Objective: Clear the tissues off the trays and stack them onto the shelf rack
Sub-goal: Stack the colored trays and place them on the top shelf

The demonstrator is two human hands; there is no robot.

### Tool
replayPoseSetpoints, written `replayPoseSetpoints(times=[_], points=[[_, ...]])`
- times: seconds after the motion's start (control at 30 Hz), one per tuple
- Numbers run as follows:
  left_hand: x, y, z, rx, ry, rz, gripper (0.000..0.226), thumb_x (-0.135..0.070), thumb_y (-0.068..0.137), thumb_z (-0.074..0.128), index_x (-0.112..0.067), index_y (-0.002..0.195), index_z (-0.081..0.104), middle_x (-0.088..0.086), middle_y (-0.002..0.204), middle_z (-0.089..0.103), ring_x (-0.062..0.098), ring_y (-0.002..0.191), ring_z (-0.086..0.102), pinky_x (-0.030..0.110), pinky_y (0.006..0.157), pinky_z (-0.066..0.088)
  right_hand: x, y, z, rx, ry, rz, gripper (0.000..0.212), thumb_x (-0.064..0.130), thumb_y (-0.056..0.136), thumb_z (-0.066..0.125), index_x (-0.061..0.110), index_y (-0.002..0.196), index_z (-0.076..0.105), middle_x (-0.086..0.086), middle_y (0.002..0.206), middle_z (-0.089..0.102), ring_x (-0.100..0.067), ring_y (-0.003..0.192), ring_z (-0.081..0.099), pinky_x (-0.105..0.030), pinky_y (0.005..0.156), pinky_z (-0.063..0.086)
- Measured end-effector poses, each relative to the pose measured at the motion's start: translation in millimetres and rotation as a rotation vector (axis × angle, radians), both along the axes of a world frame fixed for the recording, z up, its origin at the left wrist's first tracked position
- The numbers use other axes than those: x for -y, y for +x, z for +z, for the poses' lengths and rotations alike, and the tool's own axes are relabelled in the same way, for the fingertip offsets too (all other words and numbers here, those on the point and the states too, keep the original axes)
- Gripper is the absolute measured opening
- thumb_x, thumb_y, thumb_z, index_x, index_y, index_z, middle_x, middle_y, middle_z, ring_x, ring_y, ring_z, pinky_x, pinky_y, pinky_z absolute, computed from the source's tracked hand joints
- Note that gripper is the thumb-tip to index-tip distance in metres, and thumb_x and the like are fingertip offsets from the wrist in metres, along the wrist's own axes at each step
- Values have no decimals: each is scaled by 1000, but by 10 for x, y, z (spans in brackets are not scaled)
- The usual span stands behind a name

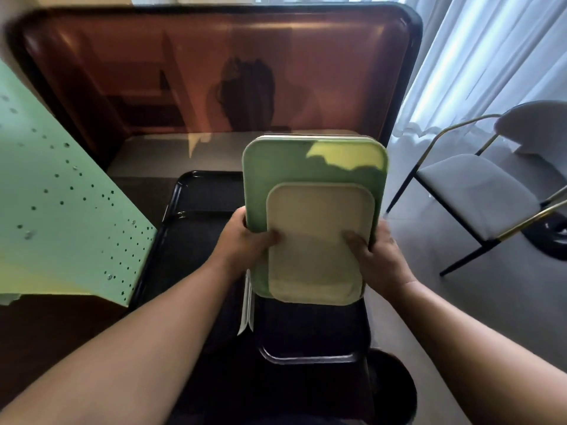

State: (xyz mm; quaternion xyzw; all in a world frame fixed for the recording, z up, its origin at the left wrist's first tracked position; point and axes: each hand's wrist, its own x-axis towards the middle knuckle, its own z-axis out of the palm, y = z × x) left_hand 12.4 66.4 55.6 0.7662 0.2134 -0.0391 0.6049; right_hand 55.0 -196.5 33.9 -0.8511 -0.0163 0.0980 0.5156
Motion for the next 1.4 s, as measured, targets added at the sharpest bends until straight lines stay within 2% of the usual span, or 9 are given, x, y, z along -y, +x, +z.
replayPoseSetpoints(times=[0.1, 0.27, 0.47, 0.8, 0.87, 1.03, 1.2, 1.33, 1.4], points=[[-41, 185, 550, -3, -3, 89, 45, -37, 79, 83, -21, 113, 59, -3, 105, 72, 13, 89, 70, 29, 70, 55, -210, 284, 392, -71, 175, -68, 62, 69, 86, 61, 20, 124, 58, -5, 111, 70, -28, 102, 69, -51, 81, 61], [-267, 438, 1467, -71, 142, 158, 76, -69, 73, 72, -12, 122, 66, 7, 114, 72, 31, 101, 69, 45, 99, 53, -487, 757, 1334, -290, 326, 0, 87, 62, 59, 86, 6, 124, 70, -12, 113, 77, -30, 101, 75, -45, 94, 58], [-790, 643, 2643, -98, 201, 108, 73, -64, 86, 62, -9, 134, 61, 15, 130, 64, 35, 116, 60, 45, 106, 43, -942, 804, 2613, -262, 522, 231, 29, 24, 101, 48, 5, 104, 70, -12, 80, 76, -25, 64, 74, -31, 61, 61], [-2044, 90, 4535, -2, 554, 10, 69, -48, 94, 63, -12, 150, 44, 18, 154, 45, 39, 136, 46, 47, 106, 40, -2281, 246, 4213, -92, 458, 162, 26, 38, 95, 61, 12, 94, 64, -11, 67, 71, -28, 72, 66, -40, 94, 51], [-2365, -66, 4729, 32, 618, 3, 66, -44, 97, 60, -11, 151, 42, 17, 156, 41, 39, 139, 42, 48, 106, 38, -2624, 79, 4378, -85, 484, 167, 26, 38, 95, 62, 12, 94, 65, -10, 65, 71, -27, 67, 68, -40, 93, 53], [-3310, -402, 4967, 28, 714, 11, 60, -40, 99, 58, -4, 146, 47, 19, 150, 48, 38, 137, 46, 49, 116, 34, -3566, -273, 4583, -105, 448, 242, 30, 39, 98, 56, 10, 92, 63, -12, 65, 72, -23, 48, 70, -36, 53, 61], [-4036, -706, 4916, -47, 697, 13, 42, -33, 102, 53, -1, 131, 55, 20, 112, 60, 33, 100, 56, 39, 90, 41, -4335, -477, 4606, -126, 386, 284, 32, 36, 96, 57, 10, 114, 60, -13, 95, 68, -25, 61, 72, -35, 60, 62], [-4411, -794, 4740, -85, 651, 15, 29, -25, 104, 50, 1, 117, 52, 20, 99, 58, 31, 83, 56, 39, 88, 40, -4759, -564, 4537, -90, 222, 304, 41, 30, 84, 64, 8, 118, 60, -12, 124, 65, -28, 103, 67, -35, 91, 54], [-4523, -806, 4624, -84, 660, 27, 22, -19, 103, 49, 2, 105, 52, 20, 93, 56, 32, 80, 55, 41, 88, 41, -4904, -628, 4503, -45, 70, 338, 27, 27, 90, 60, 11, 113, 57, -15, 113, 61, -29, 90, 64, -32, 72, 57]])
